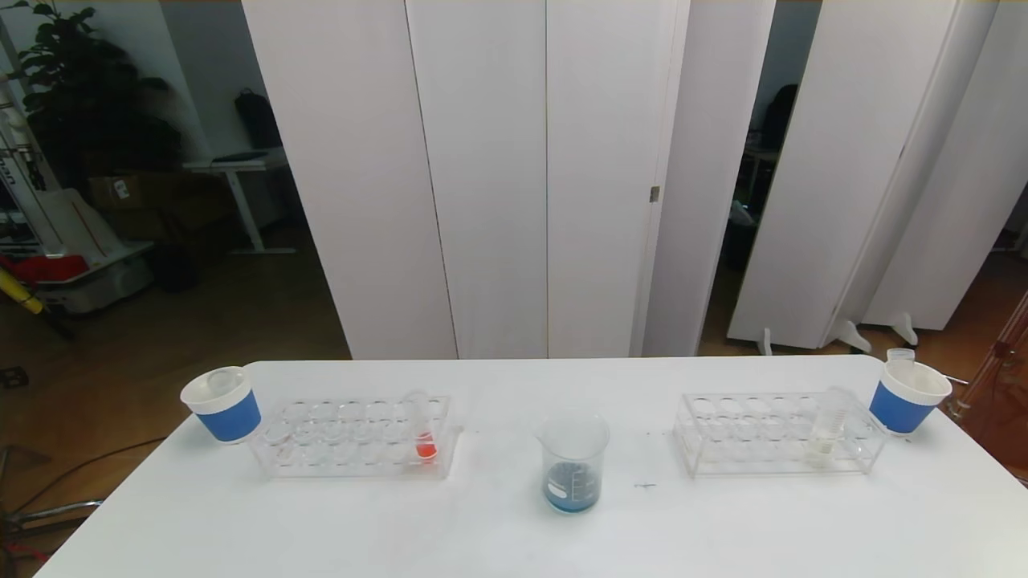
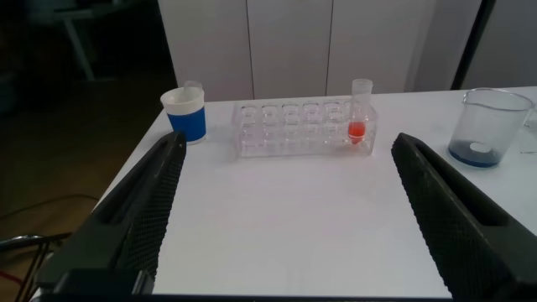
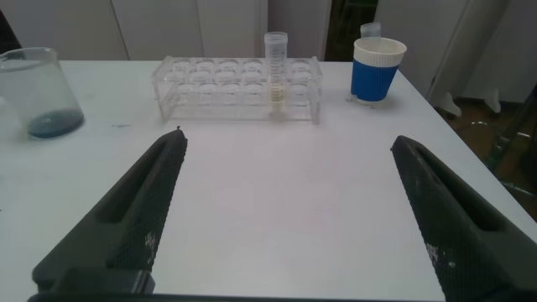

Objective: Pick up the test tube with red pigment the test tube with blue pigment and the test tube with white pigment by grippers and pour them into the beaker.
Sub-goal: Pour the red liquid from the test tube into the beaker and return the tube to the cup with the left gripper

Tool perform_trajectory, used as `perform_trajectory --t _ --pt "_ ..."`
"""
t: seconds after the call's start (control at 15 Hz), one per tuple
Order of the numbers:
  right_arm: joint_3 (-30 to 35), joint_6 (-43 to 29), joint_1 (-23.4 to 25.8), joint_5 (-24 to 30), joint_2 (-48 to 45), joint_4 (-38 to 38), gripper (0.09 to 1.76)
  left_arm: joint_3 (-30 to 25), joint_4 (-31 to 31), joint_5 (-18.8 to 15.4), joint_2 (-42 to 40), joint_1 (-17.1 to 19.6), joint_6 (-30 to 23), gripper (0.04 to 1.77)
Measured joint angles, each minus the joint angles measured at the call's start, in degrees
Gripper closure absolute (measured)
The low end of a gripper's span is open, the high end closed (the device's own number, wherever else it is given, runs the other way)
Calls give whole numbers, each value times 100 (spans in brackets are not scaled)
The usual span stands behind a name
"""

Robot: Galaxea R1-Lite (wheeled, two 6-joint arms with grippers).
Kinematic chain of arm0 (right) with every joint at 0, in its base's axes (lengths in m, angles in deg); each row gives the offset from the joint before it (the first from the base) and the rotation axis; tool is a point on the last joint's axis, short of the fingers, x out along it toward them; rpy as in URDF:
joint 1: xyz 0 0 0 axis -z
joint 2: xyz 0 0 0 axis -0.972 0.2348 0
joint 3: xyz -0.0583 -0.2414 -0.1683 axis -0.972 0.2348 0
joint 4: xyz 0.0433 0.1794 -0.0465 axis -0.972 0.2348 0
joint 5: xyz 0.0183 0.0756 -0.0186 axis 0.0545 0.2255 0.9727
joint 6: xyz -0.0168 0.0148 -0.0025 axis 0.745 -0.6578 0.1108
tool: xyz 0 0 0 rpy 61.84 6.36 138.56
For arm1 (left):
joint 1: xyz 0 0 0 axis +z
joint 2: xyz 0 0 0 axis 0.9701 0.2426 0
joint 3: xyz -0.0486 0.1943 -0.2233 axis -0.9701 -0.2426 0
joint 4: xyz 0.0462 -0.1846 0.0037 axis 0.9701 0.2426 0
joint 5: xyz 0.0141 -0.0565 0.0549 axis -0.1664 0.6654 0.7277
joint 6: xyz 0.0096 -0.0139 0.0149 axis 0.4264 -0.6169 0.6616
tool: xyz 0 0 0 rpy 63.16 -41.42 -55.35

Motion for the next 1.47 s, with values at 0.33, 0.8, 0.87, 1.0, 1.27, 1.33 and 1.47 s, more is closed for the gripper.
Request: perform_trajectory --t 0.33,0.8,0.87,1.0,1.27,1.33,1.47 --pt "2 0 0 4 0 0 10 1445 44 56 1150 -15 -13 6" --pt "2 0 0 1 0 0 10 2597 -1236 371 3461 15 -46 6" --pt "2 0 2 1 0 0 10 2633 -1421 390 3746 17 -118 6" --pt "2 -2 0 0 0 0 10 2716 -1592 404 4311 -2 -382 6" --pt "2 0 0 1 0 0 10 2672 -2272 407 5289 -155 -641 6" --pt "2 0 0 1 0 0 10 2581 -2480 407 5491 -244 -683 6" --pt "2 0 0 1 0 0 10 2308 -2954 407 5865 -456 -751 6"
